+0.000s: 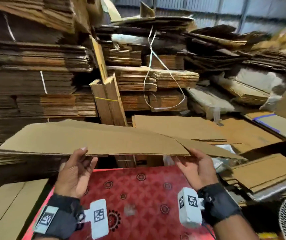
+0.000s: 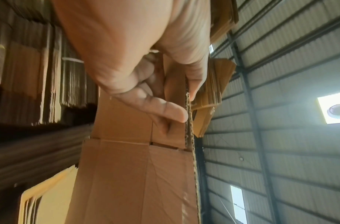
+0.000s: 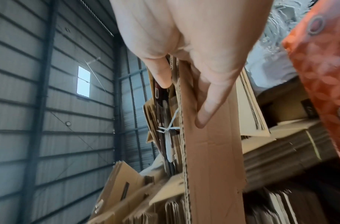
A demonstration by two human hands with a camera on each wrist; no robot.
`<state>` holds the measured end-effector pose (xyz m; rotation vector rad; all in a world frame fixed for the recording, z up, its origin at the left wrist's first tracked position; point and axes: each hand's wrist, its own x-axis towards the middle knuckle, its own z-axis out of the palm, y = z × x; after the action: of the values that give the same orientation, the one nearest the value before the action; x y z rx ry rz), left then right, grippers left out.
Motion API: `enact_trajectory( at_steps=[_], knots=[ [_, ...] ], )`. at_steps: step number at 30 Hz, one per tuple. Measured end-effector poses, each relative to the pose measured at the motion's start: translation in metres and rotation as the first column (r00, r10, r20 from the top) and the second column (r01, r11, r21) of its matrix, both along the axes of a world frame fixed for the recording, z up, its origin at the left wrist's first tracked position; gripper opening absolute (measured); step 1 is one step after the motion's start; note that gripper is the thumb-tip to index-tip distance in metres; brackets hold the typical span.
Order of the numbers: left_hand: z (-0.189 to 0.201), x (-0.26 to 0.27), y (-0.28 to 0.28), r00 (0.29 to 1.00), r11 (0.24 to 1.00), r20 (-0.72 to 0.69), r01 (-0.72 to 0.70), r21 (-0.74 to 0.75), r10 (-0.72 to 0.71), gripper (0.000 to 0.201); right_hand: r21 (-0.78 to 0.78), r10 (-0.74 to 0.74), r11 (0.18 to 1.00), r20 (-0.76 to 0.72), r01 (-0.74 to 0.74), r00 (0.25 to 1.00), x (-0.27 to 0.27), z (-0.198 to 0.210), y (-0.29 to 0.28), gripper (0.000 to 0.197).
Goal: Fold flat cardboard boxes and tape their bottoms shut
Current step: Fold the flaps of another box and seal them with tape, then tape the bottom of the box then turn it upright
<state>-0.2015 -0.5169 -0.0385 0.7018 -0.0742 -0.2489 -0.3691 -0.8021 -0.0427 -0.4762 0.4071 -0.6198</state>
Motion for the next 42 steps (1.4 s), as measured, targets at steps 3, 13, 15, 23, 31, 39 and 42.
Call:
enact_trajectory(
  at_steps=[3,13,15,23,31,39,42],
  knots=[
    [0.010,-0.027,-0.044,0.998,0.998,0.012,0.065,0.025,-0.065,0.024,0.007,-0.053,0.999,0.032,0.053,0.998,-0.031,0.013,-0.033,0.017],
    [0.033,-0.054,-0.172,0.954,0.961,0.125,0.261,0.096,-0.272,0.010,-0.030,-0.311,0.949,0.044,0.313,0.949,-0.096,0.030,-0.128,0.056],
    [0.026,-0.043,-0.197,0.942,0.946,0.109,0.306,0.103,-0.316,0.009,-0.047,-0.359,0.932,0.020,0.359,0.933,-0.100,0.030,-0.142,0.050],
    [0.012,0.001,-0.271,0.920,0.911,0.076,0.366,0.190,-0.385,0.036,-0.048,-0.379,0.924,-0.015,0.378,0.925,-0.071,0.015,-0.221,0.017],
    [-0.017,0.067,-0.362,0.970,0.949,-0.041,0.241,0.203,-0.238,0.017,-0.047,-0.254,0.967,-0.063,0.252,0.965,0.014,-0.010,-0.351,0.066],
    [-0.094,0.134,-0.479,0.984,0.859,-0.156,0.008,0.512,0.084,0.020,-0.075,0.001,0.997,-0.433,-0.037,0.901,0.129,-0.085,-0.484,0.040],
    [-0.124,0.141,-0.500,0.973,0.792,-0.214,0.061,0.607,0.089,0.015,-0.066,0.028,0.995,-0.547,-0.076,0.837,0.153,-0.118,-0.510,0.036]
  ],
)
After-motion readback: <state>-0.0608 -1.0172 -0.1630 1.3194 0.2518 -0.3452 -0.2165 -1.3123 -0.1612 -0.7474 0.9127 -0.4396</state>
